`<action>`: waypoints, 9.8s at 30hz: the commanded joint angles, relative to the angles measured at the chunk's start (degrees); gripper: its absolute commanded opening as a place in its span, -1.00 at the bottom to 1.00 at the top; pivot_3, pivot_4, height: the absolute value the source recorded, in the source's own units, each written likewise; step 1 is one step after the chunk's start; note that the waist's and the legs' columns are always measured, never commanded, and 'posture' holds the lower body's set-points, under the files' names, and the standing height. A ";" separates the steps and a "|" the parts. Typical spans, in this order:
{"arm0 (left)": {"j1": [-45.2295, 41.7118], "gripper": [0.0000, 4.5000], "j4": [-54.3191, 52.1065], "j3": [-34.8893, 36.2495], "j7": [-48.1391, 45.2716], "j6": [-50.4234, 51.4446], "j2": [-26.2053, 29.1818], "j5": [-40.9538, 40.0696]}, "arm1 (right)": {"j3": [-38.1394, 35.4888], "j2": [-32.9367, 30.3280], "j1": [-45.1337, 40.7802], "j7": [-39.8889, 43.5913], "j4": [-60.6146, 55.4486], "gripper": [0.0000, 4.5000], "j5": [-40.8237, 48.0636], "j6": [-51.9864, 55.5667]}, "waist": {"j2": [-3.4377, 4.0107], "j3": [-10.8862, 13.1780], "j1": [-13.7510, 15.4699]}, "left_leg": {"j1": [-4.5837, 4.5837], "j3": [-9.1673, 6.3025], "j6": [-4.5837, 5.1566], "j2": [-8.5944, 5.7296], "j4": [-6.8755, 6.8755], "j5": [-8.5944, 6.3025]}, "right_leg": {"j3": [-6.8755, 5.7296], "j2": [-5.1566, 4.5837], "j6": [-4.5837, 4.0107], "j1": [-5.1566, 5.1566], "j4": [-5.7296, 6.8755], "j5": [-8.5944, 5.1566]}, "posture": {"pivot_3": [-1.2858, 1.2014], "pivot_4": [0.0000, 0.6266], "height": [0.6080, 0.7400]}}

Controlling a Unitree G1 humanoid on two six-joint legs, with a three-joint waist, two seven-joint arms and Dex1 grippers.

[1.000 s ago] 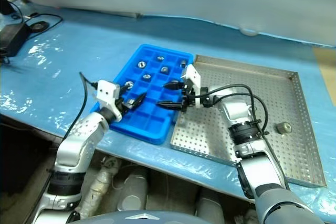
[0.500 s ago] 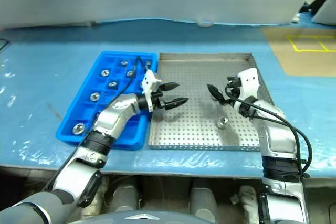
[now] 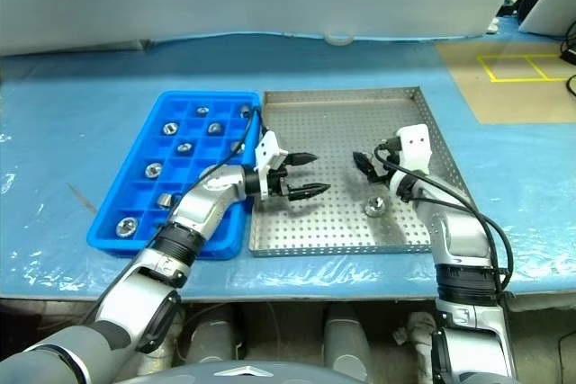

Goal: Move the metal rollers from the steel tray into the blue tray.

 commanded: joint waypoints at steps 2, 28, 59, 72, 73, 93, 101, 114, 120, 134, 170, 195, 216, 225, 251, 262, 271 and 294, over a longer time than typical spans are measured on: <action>1.32 0.90 -2.60 1.15 1.24 -0.05 0.82 0.05 | 3.35 -0.81 -2.52 -0.25 6.66 0.92 -3.26 -1.00 | 0.00 0.00 0.18 | -0.01 0.01 0.00 0.00 0.00 0.00 | 0.00 0.00 0.00 0.00 0.00 0.00 | -0.18 -0.52 1.00; 18.24 0.90 -30.00 10.43 17.15 8.53 7.56 -2.22 | 8.84 9.73 -25.26 25.92 22.03 -0.28 4.57 -17.66 | -0.04 0.03 5.04 | -0.06 0.06 -0.05 0.09 -0.51 0.03 | -0.17 0.00 -0.13 -0.21 -0.07 -0.08 | 0.29 -0.52 1.00; 27.26 0.90 -41.46 8.87 23.79 14.05 9.81 -3.14 | 18.47 12.25 -27.61 34.36 37.60 0.92 -9.63 -27.70 | -0.01 0.05 15.93 | -0.24 -0.84 -0.45 0.11 -0.87 0.25 | -1.10 -0.04 -0.32 0.04 0.07 -0.38 | 0.32 -0.52 1.00; 9.00 0.90 -18.46 0.79 8.18 8.30 4.88 -3.12 | 7.84 0.63 -5.83 24.31 3.11 0.92 -3.32 -11.59 | 0.00 0.03 9.59 | -0.23 -0.87 -0.74 0.04 -0.75 0.44 | -1.09 -0.04 -0.26 0.16 0.04 -0.34 | -0.10 -0.52 1.00; 7.33 0.90 -15.83 0.13 6.77 7.18 3.98 -2.82 | 6.45 -0.46 -3.19 23.11 -0.28 0.92 -2.76 -9.83 | 0.00 0.03 8.90 | -0.23 -0.87 -0.74 0.03 -0.76 0.45 | -1.07 -0.03 -0.25 0.16 0.04 -0.34 | -0.13 -0.52 1.00; -1.43 0.90 0.57 -2.40 -3.89 -0.93 -3.03 -0.05 | -0.69 -6.16 16.13 8.78 -16.50 0.92 -0.90 5.30 | -0.03 -0.01 -0.27 | 0.27 0.14 -0.14 -0.04 -0.71 0.09 | 0.03 0.03 -0.03 0.01 -0.18 -0.23 | -0.30 -0.52 1.00; -0.17 0.90 -0.70 -2.31 -2.98 -0.82 -2.49 0.32 | 0.96 -7.75 14.52 9.57 -14.32 0.92 -0.88 4.82 | -0.03 -0.01 -0.25 | 0.30 0.14 -0.12 -0.03 -0.65 0.08 | 0.04 0.03 -0.03 0.04 -0.17 -0.23 | -0.28 -0.52 1.00; -0.39 0.90 -1.11 -1.48 -2.54 -0.25 -1.49 0.13 | 2.06 -7.44 13.83 8.87 -13.34 -0.26 -0.69 3.56 | -0.04 -0.02 -0.22 | 0.32 0.14 -0.12 -0.01 -0.65 0.07 | 0.04 0.04 -0.02 0.06 -0.16 -0.23 | -0.27 -0.52 1.00; -0.45 0.90 -1.41 -0.91 -1.82 -0.49 -1.21 0.20 | 2.83 -7.55 12.16 9.85 -11.98 -0.26 -0.28 2.57 | -0.05 -0.02 -0.23 | 0.30 0.14 -0.12 -0.01 -0.65 0.07 | 0.04 0.04 -0.02 0.04 -0.17 -0.23 | -0.23 -0.52 1.00; 6.30 0.90 -11.16 0.96 4.52 2.72 1.91 -0.23 | 10.85 -7.16 0.41 15.86 1.08 -0.26 -2.66 -3.78 | -0.05 -0.01 0.71 | 0.30 0.14 -0.13 -0.01 -0.74 0.07 | 0.01 0.02 -0.05 0.01 -0.16 -0.23 | -0.07 -0.52 1.00; 12.60 0.90 -20.94 2.37 11.42 6.01 5.46 -0.77 | 15.08 -0.68 -10.38 21.74 15.64 -0.26 -6.83 -14.71 | -0.06 -0.01 3.47 | 0.37 0.14 -0.21 0.03 -0.86 0.12 | -0.02 0.04 -0.08 -0.03 -0.05 -0.22 | 0.07 -0.52 1.00; 28.95 0.90 -46.03 19.06 30.97 7.78 4.94 -9.34 | 13.58 17.55 -32.55 38.20 34.58 -0.26 3.58 -18.87 | -0.09 0.04 11.89 | -0.26 -0.22 -0.26 0.13 -0.97 0.14 | -0.62 -0.03 -0.22 -0.32 -0.09 -0.33 | 0.45 -0.52 1.00; 39.32 0.90 -53.43 19.82 35.82 9.16 9.35 -7.69 | 15.00 22.27 -40.75 29.71 59.34 0.16 -8.86 -30.61 | 0.06 0.11 21.66 | -0.64 -1.32 -0.59 0.17 -1.09 0.32 | -1.43 0.07 -0.40 -0.23 -0.01 -0.48 | 0.54 -0.52 1.00; 30.79 0.90 -45.94 15.43 30.75 9.53 9.81 -8.07 | 11.32 18.81 -38.96 26.97 55.87 0.99 -7.72 -30.50 | 0.24 0.20 22.07 | -0.59 -1.38 -0.69 0.16 -0.98 0.38 | -1.47 0.06 -0.40 -0.14 0.23 -0.47 | 0.38 -0.52 1.00; 9.90 0.90 -26.21 17.67 18.47 3.07 3.36 -14.67 | 5.17 10.82 -21.60 17.72 21.86 0.99 -0.60 -15.88 | 0.21 0.20 5.08 | -0.27 -1.27 -0.95 0.09 -0.85 0.76 | -1.31 0.06 -0.47 -0.10 0.57 -0.44 | 0.17 -0.52 1.00; 23.88 0.90 -49.74 25.10 32.72 7.31 5.79 -16.04 | 9.68 19.31 -35.34 28.12 44.22 0.99 -2.19 -24.96 | 0.20 0.22 10.27 | -0.50 -1.39 -0.70 0.17 -0.93 0.66 | -1.68 -0.01 -0.59 -0.07 0.48 -0.51 | 0.47 -0.52 1.00; 35.71 0.90 -56.38 25.89 39.74 7.25 5.68 -12.31 | 7.10 25.89 -43.71 32.67 56.06 0.99 0.25 -17.56 | 0.22 0.23 16.38 | -0.62 -1.53 -0.69 0.26 -0.98 0.64 | -1.77 0.03 -0.60 -0.12 0.43 -0.53 | 0.59 -0.52 1.00; 32.25 0.90 -49.58 20.65 36.48 7.63 7.90 -9.27 | 7.06 23.61 -41.62 22.80 59.36 -0.06 -7.29 -26.85 | 0.30 0.23 24.78 | -0.28 -1.53 -0.83 0.25 -1.13 0.68 | -1.51 0.08 -0.55 -0.11 0.56 -0.56 | 0.49 -0.52 1.00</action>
